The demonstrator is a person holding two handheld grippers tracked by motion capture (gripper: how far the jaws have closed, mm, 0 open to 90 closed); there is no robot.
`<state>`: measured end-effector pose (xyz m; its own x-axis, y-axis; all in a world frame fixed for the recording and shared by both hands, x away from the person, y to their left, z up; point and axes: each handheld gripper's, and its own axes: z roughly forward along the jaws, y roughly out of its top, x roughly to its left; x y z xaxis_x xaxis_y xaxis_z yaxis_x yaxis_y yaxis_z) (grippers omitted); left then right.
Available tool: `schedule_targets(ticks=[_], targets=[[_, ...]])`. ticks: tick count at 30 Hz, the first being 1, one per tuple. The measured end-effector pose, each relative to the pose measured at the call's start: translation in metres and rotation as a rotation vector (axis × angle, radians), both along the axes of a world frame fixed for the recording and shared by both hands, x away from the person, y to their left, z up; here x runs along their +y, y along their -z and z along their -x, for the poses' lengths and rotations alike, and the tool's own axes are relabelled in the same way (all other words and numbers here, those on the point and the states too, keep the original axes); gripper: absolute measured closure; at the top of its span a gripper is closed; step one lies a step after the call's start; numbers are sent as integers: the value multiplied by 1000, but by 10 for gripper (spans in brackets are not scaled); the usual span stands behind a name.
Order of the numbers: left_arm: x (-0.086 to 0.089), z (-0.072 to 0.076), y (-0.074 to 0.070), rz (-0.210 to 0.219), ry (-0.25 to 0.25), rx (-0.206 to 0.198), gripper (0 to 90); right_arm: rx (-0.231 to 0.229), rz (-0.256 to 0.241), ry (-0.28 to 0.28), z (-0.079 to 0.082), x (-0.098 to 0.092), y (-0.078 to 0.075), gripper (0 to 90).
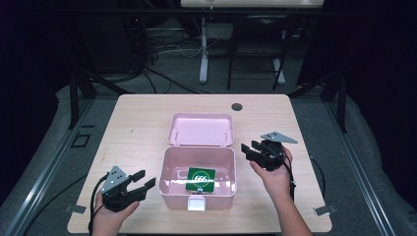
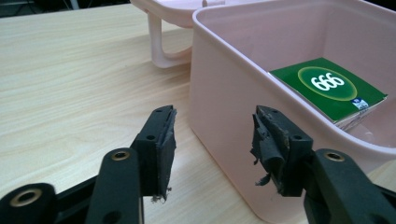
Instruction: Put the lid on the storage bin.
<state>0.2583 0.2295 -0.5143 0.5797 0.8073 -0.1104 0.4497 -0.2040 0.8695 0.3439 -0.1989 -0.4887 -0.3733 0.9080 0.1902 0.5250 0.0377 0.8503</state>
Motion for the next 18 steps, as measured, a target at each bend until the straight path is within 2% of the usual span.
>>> schedule_targets(ticks=[1,4,5,8,13,16,18], targets=[[0,0,-1,-10,4,14,509,-1,-4,3,1,1,0,554],[-1,-1,0,-5,-1,13,510,12,-11,-6,2,1,-2,576],[-1,-2,-1,-11,-11,15,509,-3,-10,-10,3,0,-3,576],[-1,-2,-2,-2,-16,12,509,3,-8,-14,3,0,-3,562],[0,-4,-6,10,-13,-7,509,18,40,-15,0,1,-1,539],[-1,-3,-10,17,0,-16,510,51,9,-37,-3,3,0,544],[-1,-4,-11,16,0,-19,519,54,8,-45,-3,5,0,543]])
